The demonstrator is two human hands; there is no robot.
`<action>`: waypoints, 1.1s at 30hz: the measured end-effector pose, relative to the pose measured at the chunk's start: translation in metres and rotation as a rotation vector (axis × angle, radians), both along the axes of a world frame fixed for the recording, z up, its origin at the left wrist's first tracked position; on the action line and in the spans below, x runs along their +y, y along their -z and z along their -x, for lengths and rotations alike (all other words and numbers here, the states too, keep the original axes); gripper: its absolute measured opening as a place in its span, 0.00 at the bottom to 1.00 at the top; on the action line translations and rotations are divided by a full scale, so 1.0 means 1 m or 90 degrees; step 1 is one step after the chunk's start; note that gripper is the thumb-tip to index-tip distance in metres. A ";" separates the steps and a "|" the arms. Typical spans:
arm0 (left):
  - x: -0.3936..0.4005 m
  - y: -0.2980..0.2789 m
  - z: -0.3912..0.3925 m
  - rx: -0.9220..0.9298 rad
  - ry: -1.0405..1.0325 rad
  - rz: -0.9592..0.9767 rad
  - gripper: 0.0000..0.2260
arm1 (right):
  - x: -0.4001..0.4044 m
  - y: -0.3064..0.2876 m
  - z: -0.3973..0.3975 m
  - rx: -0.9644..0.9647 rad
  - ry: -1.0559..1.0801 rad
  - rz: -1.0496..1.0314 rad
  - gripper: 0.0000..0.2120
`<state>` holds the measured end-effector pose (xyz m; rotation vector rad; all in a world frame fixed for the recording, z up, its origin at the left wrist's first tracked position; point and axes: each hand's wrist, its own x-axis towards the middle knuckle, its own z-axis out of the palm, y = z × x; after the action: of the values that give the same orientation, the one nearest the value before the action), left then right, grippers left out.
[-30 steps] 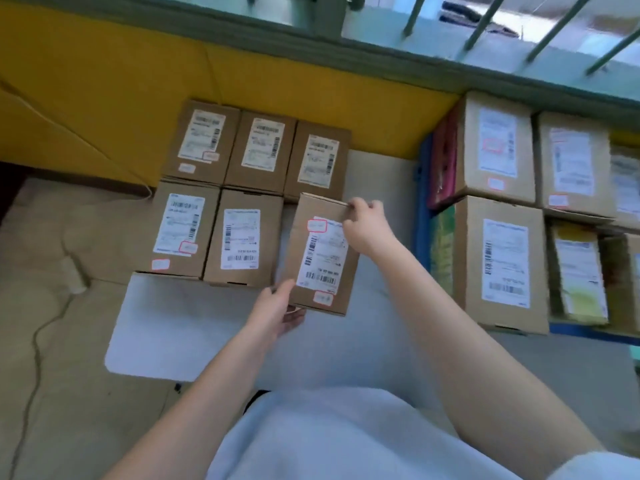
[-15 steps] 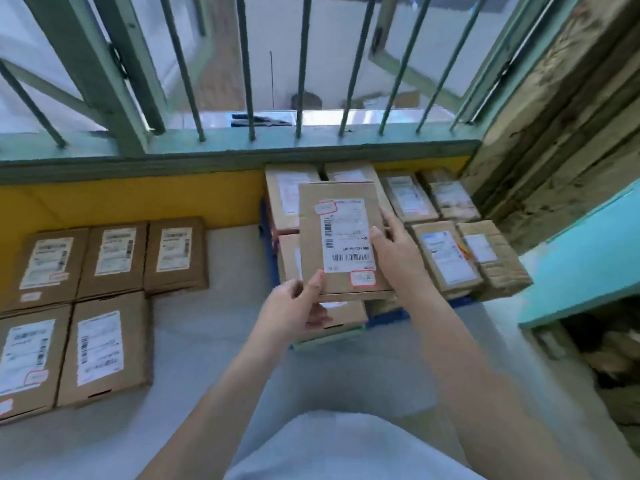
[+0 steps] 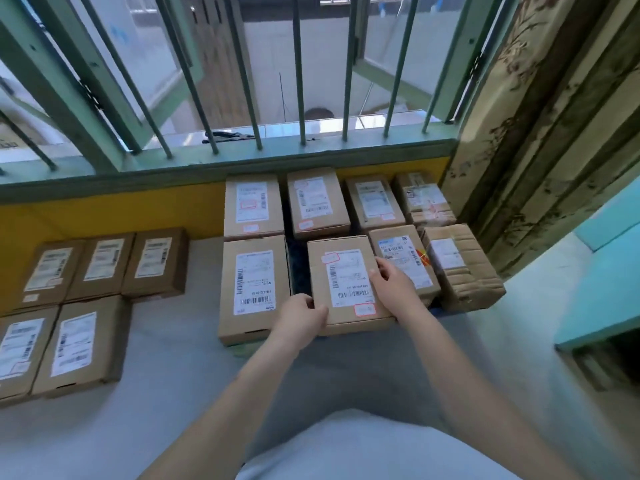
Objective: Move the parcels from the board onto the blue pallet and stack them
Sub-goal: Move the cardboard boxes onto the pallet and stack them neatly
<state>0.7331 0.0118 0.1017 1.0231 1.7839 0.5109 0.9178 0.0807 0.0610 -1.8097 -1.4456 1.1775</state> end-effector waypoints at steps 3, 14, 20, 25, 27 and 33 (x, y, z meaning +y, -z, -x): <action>0.003 0.002 -0.007 0.041 -0.020 -0.014 0.10 | 0.007 0.007 0.006 -0.003 -0.033 0.005 0.18; 0.023 -0.002 -0.025 0.061 -0.068 0.017 0.05 | 0.029 0.006 0.021 0.041 -0.053 0.047 0.16; 0.025 -0.010 -0.015 0.079 -0.027 -0.082 0.08 | 0.031 -0.002 0.023 -0.028 -0.025 0.041 0.26; 0.027 -0.038 0.037 0.150 -0.101 -0.267 0.21 | 0.027 -0.034 0.045 -0.102 0.019 -0.168 0.24; 0.027 -0.046 0.072 0.161 -0.144 -0.282 0.21 | 0.027 -0.053 0.069 -0.079 -0.006 -0.236 0.23; -0.006 -0.039 0.197 0.168 -0.360 -0.248 0.20 | 0.027 -0.089 0.202 0.028 -0.149 -0.258 0.22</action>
<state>0.5361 0.0059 0.1410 0.8569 2.2762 1.1509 0.7156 0.1081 0.1504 -1.3603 -1.7569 0.9361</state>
